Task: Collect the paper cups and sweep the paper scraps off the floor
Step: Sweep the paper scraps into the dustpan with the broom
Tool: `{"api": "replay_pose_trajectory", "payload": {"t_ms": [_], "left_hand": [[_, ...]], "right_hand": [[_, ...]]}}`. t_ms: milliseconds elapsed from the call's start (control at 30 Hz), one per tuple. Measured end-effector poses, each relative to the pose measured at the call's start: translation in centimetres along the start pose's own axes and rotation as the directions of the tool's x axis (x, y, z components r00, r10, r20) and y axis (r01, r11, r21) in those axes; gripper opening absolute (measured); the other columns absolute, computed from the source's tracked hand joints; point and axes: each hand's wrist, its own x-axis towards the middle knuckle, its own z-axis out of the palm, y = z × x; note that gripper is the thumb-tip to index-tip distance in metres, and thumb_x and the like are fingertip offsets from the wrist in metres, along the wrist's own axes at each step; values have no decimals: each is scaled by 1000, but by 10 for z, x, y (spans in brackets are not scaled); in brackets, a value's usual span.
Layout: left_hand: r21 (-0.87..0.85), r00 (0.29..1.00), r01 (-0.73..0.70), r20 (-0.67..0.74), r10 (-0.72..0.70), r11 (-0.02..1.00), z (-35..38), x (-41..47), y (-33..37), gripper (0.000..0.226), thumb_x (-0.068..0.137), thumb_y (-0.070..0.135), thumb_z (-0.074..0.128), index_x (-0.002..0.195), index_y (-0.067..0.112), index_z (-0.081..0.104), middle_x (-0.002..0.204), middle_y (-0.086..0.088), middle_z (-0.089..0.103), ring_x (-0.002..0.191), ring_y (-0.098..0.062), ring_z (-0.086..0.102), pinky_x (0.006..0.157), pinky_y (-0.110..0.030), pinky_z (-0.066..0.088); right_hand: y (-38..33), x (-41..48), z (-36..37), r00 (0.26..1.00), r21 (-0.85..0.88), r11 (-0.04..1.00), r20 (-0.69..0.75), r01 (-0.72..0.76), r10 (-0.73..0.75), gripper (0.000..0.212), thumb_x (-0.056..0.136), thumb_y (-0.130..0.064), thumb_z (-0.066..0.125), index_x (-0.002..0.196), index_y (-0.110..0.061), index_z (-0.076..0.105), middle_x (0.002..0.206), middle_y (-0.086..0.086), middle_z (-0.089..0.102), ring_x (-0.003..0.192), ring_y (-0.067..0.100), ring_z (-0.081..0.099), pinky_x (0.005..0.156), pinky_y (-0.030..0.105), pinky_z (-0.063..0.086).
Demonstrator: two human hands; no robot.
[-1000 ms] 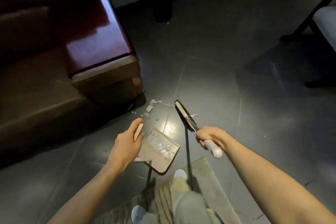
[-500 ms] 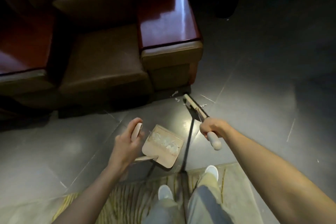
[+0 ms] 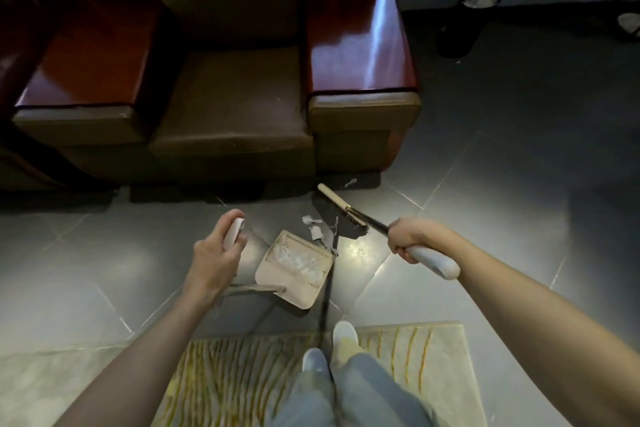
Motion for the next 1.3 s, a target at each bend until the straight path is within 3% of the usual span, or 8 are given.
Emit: {"api": "replay_pose_trajectory", "payload": {"t_ms": [133, 267, 367, 467, 567, 733, 1133, 1300], "left_hand": [[11, 998, 44, -35, -43, 999, -12, -2, -17, 32, 94, 18, 54, 124, 30, 50, 84, -8, 56, 63, -28, 56, 51, -38, 50], [32, 991, 87, -107, -83, 996, -17, 2, -37, 32, 93, 19, 56, 123, 29, 53, 82, -9, 57, 67, -32, 58, 55, -45, 52], [63, 987, 87, -138, -78, 994, -19, 6, -54, 31, 91, 18, 59, 120, 28, 56, 81, -8, 61, 68, -29, 60, 59, -47, 52], [78, 987, 68, -149, -56, 995, -27, 7, -68, 29, 90, 15, 61, 116, 29, 57, 84, -10, 63, 67, -29, 62, 60, -46, 52], [93, 990, 70, -129, -57, 993, -38, 7, -82, 29, 91, 17, 60, 119, 25, 57, 86, -9, 63, 68, -25, 61, 59, -44, 52], [95, 996, 68, -55, -63, 993, -58, 6, -93, 30, 92, 20, 58, 121, 29, 55, 82, -8, 62, 66, -26, 61, 56, -43, 51], [118, 992, 31, 121, -46, 993, -92, 15, -112, 34, 96, 29, 49, 129, 36, 44, 97, -9, 55, 69, -26, 57, 51, -29, 48], [131, 981, -40, 195, 14, 991, -88, 30, -109, 34, 97, 25, 49, 129, 33, 44, 87, -3, 56, 57, -14, 52, 46, -21, 42]], "right_hand": [[-16, 13, -13, 991, -123, 992, -132, 16, -32, 38, 83, -1, 52, 120, -2, 56, 105, 16, 63, 92, 27, 62, 84, 35, 54], [-25, 36, -13, 975, -253, 967, -208, 26, -81, 34, 87, -2, 46, 119, -1, 57, 77, 7, 54, 78, 21, 57, 52, 23, 43], [-26, 60, -1, 972, -292, 956, -212, 32, -97, 33, 92, -6, 46, 123, -2, 54, 86, 5, 54, 71, 16, 53, 48, 20, 37], [-22, 81, 16, 985, -295, 955, -158, 22, -71, 37, 88, -6, 44, 123, -5, 56, 83, 5, 58, 77, 20, 55, 48, 21, 39], [-21, 83, 36, 997, -284, 959, -65, 19, -40, 39, 80, -5, 39, 115, -6, 57, 66, 4, 59, 61, 21, 57, 48, 26, 44], [-30, 39, 77, 998, -371, 928, 55, 43, -24, 43, 82, -2, 35, 122, -8, 50, 68, 7, 64, 45, 13, 52, 34, 19, 38], [-56, -37, 62, 992, 119, 990, 108, -74, 61, 44, 86, 5, 41, 125, -13, 49, 59, 6, 42, 38, 12, 38, 39, 19, 35], [-66, -14, 71, 998, 64, 996, 24, -57, 56, 44, 85, 3, 40, 126, -9, 49, 61, 9, 50, 45, 17, 44, 41, 23, 40]]}}
